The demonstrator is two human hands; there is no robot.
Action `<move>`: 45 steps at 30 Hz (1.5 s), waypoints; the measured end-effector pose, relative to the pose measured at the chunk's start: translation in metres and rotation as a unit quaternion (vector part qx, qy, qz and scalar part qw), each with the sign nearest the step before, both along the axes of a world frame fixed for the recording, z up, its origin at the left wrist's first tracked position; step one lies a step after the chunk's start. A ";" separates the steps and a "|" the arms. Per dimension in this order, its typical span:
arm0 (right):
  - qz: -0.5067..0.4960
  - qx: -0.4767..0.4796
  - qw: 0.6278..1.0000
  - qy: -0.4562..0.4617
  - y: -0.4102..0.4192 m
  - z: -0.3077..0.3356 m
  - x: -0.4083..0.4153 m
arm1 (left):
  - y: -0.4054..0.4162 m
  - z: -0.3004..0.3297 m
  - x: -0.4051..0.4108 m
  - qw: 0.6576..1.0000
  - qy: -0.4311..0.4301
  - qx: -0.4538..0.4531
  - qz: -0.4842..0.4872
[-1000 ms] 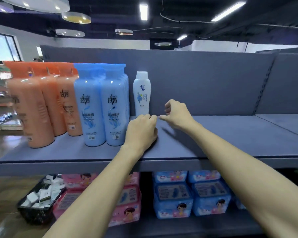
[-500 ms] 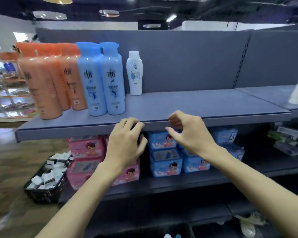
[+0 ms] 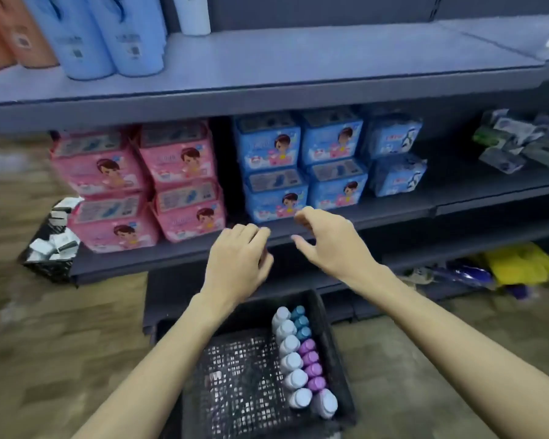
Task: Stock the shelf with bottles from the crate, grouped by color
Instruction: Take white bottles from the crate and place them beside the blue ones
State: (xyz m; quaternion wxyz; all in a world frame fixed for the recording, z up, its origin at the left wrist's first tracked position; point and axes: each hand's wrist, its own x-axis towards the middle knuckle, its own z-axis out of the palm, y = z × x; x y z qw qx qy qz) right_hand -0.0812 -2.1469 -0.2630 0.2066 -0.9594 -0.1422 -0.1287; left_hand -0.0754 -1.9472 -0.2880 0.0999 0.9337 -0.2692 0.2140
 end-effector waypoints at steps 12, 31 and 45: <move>0.021 -0.104 0.972 0.208 -0.029 -0.179 -0.068 | -0.001 -0.136 -0.081 0.963 0.247 0.071 0.081; 0.081 -0.287 0.837 0.458 0.003 -0.393 -0.162 | -0.007 -0.265 -0.158 0.881 0.446 0.056 0.145; 0.124 -0.310 0.874 0.352 0.008 -0.440 -0.147 | -0.003 -0.336 -0.179 0.863 0.482 -0.025 0.147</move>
